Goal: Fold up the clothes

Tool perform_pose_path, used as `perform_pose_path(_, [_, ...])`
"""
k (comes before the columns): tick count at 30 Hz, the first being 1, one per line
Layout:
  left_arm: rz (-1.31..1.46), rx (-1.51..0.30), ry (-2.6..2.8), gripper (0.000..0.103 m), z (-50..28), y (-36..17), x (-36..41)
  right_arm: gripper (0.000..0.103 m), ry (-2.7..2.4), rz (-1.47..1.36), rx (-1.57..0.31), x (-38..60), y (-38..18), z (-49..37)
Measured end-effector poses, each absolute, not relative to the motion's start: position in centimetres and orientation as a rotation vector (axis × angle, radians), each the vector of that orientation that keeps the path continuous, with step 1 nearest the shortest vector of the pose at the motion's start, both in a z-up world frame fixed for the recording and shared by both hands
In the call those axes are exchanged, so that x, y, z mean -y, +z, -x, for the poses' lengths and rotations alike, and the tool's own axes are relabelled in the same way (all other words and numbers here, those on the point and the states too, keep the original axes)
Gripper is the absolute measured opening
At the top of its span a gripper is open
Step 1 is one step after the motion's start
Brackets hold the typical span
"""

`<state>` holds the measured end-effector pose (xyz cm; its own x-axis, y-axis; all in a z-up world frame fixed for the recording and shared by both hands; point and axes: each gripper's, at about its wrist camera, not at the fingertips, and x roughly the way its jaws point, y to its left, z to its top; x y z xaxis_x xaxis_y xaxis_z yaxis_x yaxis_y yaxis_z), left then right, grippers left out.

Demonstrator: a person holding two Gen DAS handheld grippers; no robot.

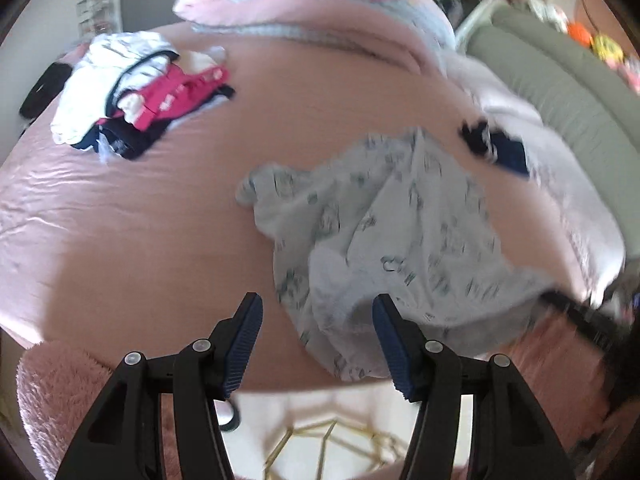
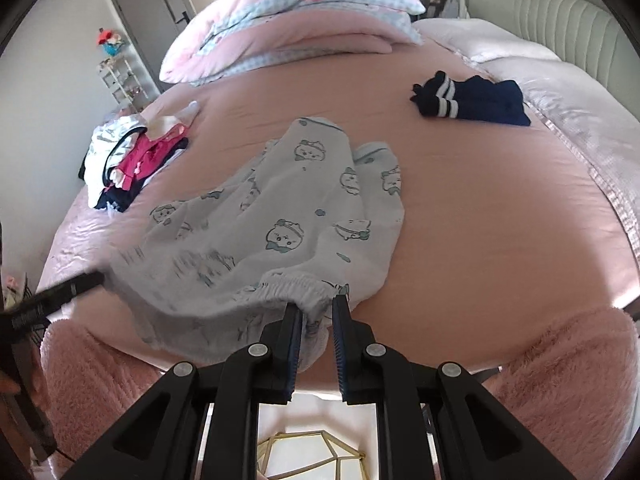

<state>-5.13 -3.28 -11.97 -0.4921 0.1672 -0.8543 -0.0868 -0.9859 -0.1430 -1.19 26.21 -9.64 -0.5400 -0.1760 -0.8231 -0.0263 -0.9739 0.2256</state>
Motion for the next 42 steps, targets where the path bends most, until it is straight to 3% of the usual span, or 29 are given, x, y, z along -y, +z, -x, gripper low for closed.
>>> perform_pose_path(6, [1.539, 0.171, 2.485, 0.055, 4.9, -13.7, 2.7, 0.013, -2.677, -1.462, 0.327, -26.6, -9.2, 1.2])
perform_pose_path(14, [1.619, -0.173, 2.391, 0.054, 4.7, -17.6, -2.9, 0.013, -2.658, -1.436, 0.31, -25.7, -8.6, 1.2])
perform_pose_path(19, [1.592, -0.028, 2.609, 0.054, 6.4, -16.3, -0.1, 0.013, -2.684, -1.482, 0.294, -26.6, -8.8, 1.6])
perform_pose_path(26, [1.645, -0.088, 2.607, 0.055, 5.5, -15.7, 1.7, 0.013, -2.606, -1.61, 0.333, -27.5, -11.1, 1.6])
perform_pose_path(31, [1.669, 0.145, 2.435, 0.055, 6.3, -17.9, 0.7, 0.013, -2.458, -1.66, 0.235, -24.9, -13.9, 2.1])
perform_pose_path(33, [1.71, 0.128, 2.429, 0.043, 6.8, -19.4, -0.2, 0.013, -2.435, -1.683, 0.181, -24.0, -15.2, 2.6])
perform_pose_path(34, [1.708, 0.135, 2.431, 0.019, 6.8, -19.6, -0.5, 0.008, -2.457, -1.679, 0.159, -23.9, -15.4, 2.9])
perform_pose_path(37, [1.673, 0.043, 2.535, 0.017, 6.5, -18.7, -0.1, 0.005, -2.575, -1.644, 0.125, -24.7, -14.5, 3.5])
perform_pose_path(42, [1.425, 0.131, 2.64, 0.016, 5.5, -11.1, 1.7, 0.005, -2.746, -1.478, 0.155, -26.7, -9.7, 3.7])
